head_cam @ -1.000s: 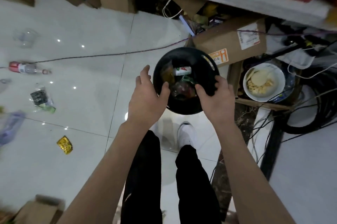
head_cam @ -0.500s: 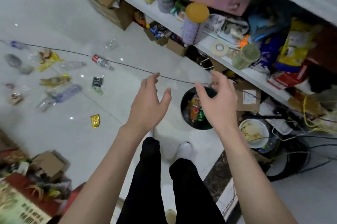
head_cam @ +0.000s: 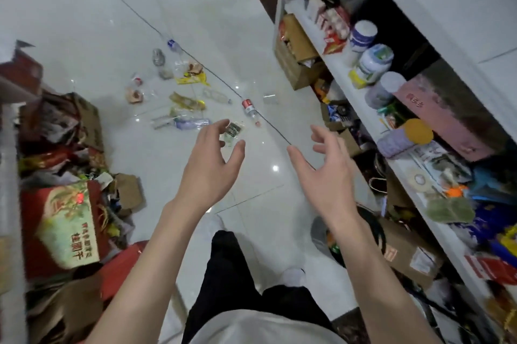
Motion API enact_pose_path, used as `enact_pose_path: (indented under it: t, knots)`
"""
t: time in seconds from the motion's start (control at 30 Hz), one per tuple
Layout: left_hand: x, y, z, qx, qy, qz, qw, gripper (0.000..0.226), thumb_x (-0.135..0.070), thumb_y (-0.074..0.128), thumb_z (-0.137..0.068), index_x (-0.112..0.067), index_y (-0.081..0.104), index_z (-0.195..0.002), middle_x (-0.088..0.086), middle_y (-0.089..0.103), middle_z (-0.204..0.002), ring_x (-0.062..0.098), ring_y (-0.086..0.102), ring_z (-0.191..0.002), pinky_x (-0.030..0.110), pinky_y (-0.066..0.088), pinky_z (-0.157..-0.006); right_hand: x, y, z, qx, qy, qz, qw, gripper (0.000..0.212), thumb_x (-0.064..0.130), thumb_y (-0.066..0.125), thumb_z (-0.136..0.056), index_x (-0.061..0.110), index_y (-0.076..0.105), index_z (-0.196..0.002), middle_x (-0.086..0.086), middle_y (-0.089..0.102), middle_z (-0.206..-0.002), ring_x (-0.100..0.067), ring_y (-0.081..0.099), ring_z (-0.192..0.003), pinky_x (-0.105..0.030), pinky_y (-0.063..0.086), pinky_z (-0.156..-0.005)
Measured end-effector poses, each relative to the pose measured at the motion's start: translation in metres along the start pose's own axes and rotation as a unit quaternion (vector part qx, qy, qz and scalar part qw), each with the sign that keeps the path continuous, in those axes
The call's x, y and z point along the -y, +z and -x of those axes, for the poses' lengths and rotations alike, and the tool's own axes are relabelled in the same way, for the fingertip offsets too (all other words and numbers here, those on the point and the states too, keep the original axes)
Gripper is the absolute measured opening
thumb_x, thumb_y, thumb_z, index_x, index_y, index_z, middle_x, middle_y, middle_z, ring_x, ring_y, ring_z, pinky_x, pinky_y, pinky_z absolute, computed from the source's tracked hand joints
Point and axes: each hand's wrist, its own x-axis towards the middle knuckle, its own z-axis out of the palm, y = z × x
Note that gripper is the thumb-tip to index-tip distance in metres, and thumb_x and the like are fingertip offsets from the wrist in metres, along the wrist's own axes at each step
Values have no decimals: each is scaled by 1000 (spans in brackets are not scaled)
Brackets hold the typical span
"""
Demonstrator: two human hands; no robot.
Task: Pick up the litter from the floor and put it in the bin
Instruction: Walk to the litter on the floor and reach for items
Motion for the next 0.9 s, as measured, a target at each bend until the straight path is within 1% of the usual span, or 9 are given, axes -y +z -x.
enact_pose_path:
  t: [0.1,0.2,0.4,0.47,0.6,0.7,0.77,0.87,0.9]
  knots:
    - [50,-52,-25,-42,-44,-3,998,53,-45,52,-96,-26,39,-144,-6,47,-139,8,54,-111,36,50,-90,38,66,-25,44,-19,17,999,58,49,65,-91,32,45,-142,12,49,-128,-3,50,-116,-24,41,-95]
    - [94,-95,-49,-64,-89,-6,994,52,-44,52,-96,-23,41,-143,-3,47,-139,9,54,-111,39,49,-93,72,124,-47,78,-33,24,996,57,47,65,-91,32,46,-142,13,48,-127,-3,50,-116,-23,40,-96]
    - [158,-143,-96,-77,-137,-5,988,51,-42,51,-97,-21,42,-143,-1,47,-140,14,56,-115,38,48,-94,112,210,-86,105,-40,20,993,52,43,67,-91,32,48,-139,13,49,-129,-3,52,-115,-21,40,-96]
    - [174,-149,-111,-79,-150,1,986,51,-43,51,-97,-21,43,-143,-1,47,-140,14,55,-114,36,47,-93,115,230,-99,108,-40,27,993,53,42,68,-91,31,49,-138,13,49,-130,-5,52,-115,-21,40,-95]
    - [203,-145,-144,-79,-170,14,982,49,-42,52,-97,-23,44,-141,-3,47,-139,13,56,-113,35,47,-94,109,260,-131,117,-48,59,990,53,43,68,-90,30,49,-138,12,50,-127,-7,53,-112,-24,44,-94]
    - [224,-133,-172,-73,-183,15,980,48,-42,52,-97,-23,45,-140,-3,48,-137,13,56,-112,34,46,-93,95,281,-162,126,-48,82,988,54,43,69,-90,30,49,-139,9,50,-127,-7,53,-112,-23,43,-94]
    - [237,-123,-193,-66,-192,12,979,48,-42,52,-97,-24,45,-140,-3,47,-138,13,56,-113,34,46,-94,83,294,-184,134,-45,89,986,55,42,69,-90,30,48,-139,8,49,-129,-7,53,-112,-20,41,-93]
    - [254,-106,-230,-62,-200,8,978,48,-43,51,-97,-24,44,-141,-5,47,-138,12,56,-114,36,47,-95,63,317,-223,148,-36,96,984,55,43,69,-91,32,47,-140,10,48,-130,-4,52,-112,-7,35,-88]
    - [260,-99,-243,-63,-204,8,977,48,-43,51,-97,-24,44,-141,-5,46,-139,12,56,-114,36,47,-95,54,326,-238,152,-34,97,983,56,43,69,-90,32,47,-140,10,47,-129,-4,53,-111,-6,34,-87]
